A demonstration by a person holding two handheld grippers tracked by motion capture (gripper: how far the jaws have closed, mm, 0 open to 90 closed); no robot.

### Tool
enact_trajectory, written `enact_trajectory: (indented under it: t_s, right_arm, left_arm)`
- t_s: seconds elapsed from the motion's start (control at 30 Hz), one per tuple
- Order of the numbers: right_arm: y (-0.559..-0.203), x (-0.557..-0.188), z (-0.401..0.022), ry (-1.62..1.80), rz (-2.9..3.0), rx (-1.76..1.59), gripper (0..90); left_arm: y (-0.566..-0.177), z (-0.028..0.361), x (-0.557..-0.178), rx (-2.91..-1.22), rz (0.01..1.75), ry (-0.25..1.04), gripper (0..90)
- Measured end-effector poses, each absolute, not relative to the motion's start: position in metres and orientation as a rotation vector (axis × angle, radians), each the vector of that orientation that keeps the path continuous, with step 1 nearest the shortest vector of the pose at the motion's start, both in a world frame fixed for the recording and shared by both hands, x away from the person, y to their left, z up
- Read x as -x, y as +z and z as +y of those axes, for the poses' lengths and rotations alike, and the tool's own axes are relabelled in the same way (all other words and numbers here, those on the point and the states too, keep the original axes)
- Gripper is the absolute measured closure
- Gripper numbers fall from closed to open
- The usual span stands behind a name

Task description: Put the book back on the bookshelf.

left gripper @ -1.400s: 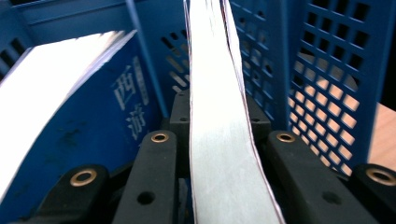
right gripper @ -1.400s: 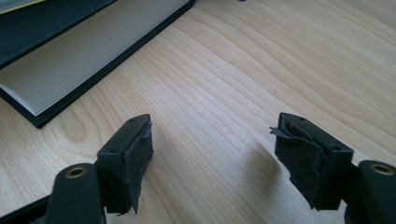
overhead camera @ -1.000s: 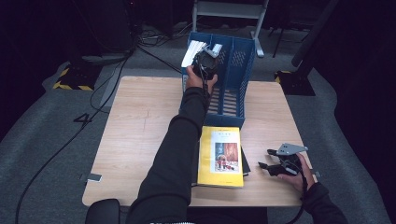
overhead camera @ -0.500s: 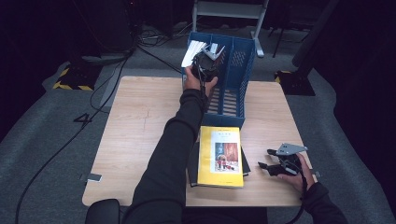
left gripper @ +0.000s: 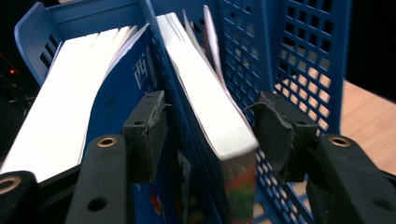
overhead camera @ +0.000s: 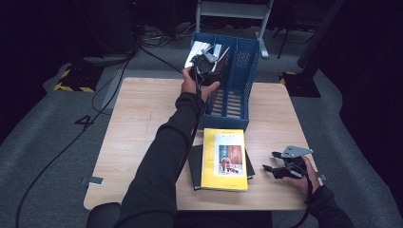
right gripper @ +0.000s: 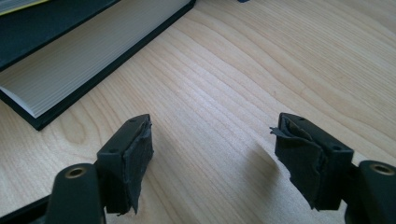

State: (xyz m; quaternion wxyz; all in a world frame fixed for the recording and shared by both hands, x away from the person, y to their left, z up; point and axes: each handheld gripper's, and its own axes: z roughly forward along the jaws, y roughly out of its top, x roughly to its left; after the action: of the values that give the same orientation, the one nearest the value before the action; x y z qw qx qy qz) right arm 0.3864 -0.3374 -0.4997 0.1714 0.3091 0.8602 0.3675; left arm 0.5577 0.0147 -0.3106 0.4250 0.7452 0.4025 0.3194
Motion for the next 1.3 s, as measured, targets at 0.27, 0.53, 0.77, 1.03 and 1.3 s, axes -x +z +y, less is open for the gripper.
enact_trajectory:
  t_s: [0.27,0.53,0.77,1.03,1.3]
  right_arm:
    - [-0.5,-0.387,-0.337,1.039,2.441,-0.883,27.9]
    - [-0.5,-0.387,-0.337,1.038,2.44,-0.891,28.0]
    - [-0.5,-0.387,-0.337,1.043,2.442,-0.895,28.0]
    - [-0.5,-0.387,-0.336,1.043,2.443,-0.893,28.3]
    - [-0.5,-0.387,-0.336,1.045,2.452,-0.895,28.7]
  left_arm:
    - [-0.31,0.03,-0.535,-1.878,0.957,0.759,42.8]
    - [-0.308,0.05,-0.522,-1.908,0.917,0.756,40.7]
    - [-0.314,0.065,-0.507,-1.961,0.853,0.734,39.7]
    - [-0.323,0.078,-0.492,-2.005,0.807,0.716,36.5]
    - [-0.334,0.091,-0.481,-2.057,0.753,0.756,33.9]
